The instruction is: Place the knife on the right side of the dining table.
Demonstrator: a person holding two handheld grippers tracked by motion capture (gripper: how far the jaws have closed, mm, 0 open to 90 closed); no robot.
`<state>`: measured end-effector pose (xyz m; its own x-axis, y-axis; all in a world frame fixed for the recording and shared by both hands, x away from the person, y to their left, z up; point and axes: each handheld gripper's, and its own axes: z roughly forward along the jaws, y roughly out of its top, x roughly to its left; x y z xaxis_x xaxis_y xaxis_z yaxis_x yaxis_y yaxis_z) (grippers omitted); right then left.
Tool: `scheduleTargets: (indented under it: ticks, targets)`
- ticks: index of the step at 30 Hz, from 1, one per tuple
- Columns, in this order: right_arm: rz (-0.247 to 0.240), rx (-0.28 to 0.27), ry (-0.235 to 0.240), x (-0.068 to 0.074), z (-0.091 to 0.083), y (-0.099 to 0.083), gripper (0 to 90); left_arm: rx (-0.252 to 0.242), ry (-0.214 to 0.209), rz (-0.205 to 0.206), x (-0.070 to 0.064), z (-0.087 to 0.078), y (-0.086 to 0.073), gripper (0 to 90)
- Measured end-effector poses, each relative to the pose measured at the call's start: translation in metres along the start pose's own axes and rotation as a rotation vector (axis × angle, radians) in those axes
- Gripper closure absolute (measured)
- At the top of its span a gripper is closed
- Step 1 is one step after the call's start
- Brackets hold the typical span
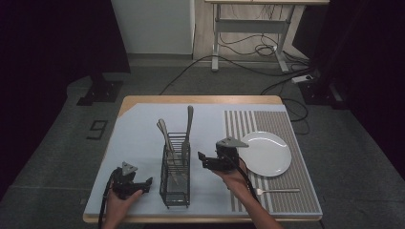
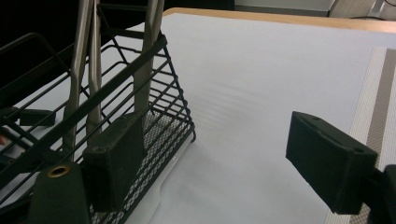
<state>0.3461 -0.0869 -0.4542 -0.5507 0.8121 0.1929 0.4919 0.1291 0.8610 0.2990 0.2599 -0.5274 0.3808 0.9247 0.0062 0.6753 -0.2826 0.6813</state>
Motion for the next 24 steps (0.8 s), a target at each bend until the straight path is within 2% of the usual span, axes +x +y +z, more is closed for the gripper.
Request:
scheduleTargets:
  ticks: [7, 11, 24]
  targets:
    - [-0.026, -0.007, -0.001, 0.001, 0.004, 0.008, 22.5, -0.001, 0.001, 0.0, 0.0, 0.0, 0.0, 8.5]
    - [-0.039, -0.014, 0.014, 0.001, 0.005, 0.014, 25.4, 0.0, 0.0, 0.0, 0.0, 0.0, 0.0, 8.5]
    - [-0.028, -0.042, 0.038, -0.001, 0.008, 0.033, 29.2, 0.0, 0.0, 0.0, 0.0, 0.0, 0.0, 8.5]
